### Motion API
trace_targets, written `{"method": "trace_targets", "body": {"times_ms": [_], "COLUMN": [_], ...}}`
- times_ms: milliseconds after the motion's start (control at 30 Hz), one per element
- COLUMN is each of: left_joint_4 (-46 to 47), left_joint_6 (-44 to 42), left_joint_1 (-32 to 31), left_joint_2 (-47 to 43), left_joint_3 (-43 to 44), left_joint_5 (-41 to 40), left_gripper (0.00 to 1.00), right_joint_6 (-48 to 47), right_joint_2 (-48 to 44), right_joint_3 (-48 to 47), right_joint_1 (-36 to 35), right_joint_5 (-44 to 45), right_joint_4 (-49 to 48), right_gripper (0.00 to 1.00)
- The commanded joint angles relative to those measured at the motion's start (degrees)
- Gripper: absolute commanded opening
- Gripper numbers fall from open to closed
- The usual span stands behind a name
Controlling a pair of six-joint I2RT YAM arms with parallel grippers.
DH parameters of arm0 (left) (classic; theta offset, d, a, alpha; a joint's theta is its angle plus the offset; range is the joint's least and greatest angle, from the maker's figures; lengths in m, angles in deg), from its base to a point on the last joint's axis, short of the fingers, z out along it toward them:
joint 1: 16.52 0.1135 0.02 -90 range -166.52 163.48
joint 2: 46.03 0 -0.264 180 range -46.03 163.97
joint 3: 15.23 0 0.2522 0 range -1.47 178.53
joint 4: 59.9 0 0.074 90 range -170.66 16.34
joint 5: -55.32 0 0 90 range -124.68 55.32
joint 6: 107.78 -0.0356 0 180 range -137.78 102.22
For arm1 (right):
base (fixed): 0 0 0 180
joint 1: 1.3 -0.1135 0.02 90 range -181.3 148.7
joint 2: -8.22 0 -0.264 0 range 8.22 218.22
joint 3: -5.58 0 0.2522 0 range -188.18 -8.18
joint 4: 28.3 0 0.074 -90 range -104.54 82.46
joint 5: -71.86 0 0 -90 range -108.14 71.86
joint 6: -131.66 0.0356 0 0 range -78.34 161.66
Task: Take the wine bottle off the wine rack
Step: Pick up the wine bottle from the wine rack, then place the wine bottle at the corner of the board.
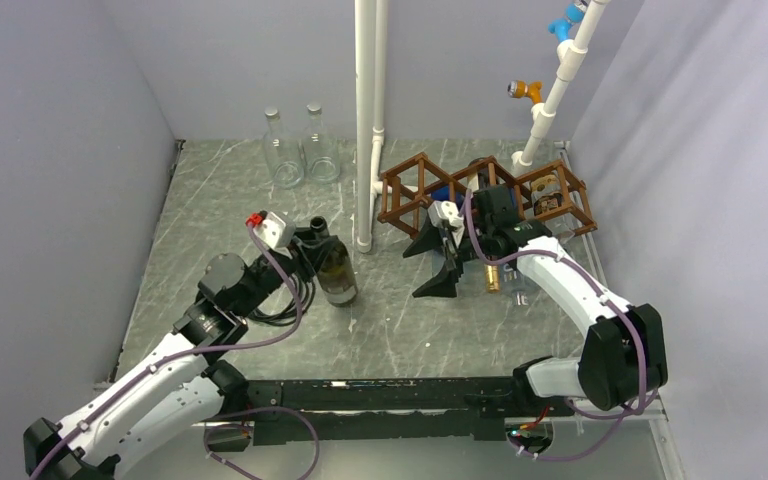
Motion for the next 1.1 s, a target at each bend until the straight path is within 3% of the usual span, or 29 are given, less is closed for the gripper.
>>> {"method": "trace_targets", "body": {"times_ms": [0,233,567,1067], "left_joint_4": [2.4,0.6,8.3,18.2], "left_joint_6": [-3.3,-1.7,1.2,-5.8], "left_joint_1": [3.5,12.1,25.0,35.1], "left_joint_2": [-1.9,1.0,8.7,23.3], "left_joint_3": [6.7,10.8,13.3,21.0], "left_joint_5": [-4.4,-7.5,-7.1,-1.8], "left_gripper": [0.00,0.00,0.00,0.00], "right_joint_6": [8.0,10.0,9.7,8.1], "right_joint_2": [-1.4,-2.0,-2.9,-3.7], "right_joint_3": [1.0,1.4,2.0,2.7], "right_joint_1": [0.7,1.8,2.8,3.3], "right_joint_5": [2.1,3.5,4.0,4.5], "right_joint_4": [-8.2,-9.8,-10.5,-10.0], "right_gripper": [1.00,1.00,1.00,1.00]}}
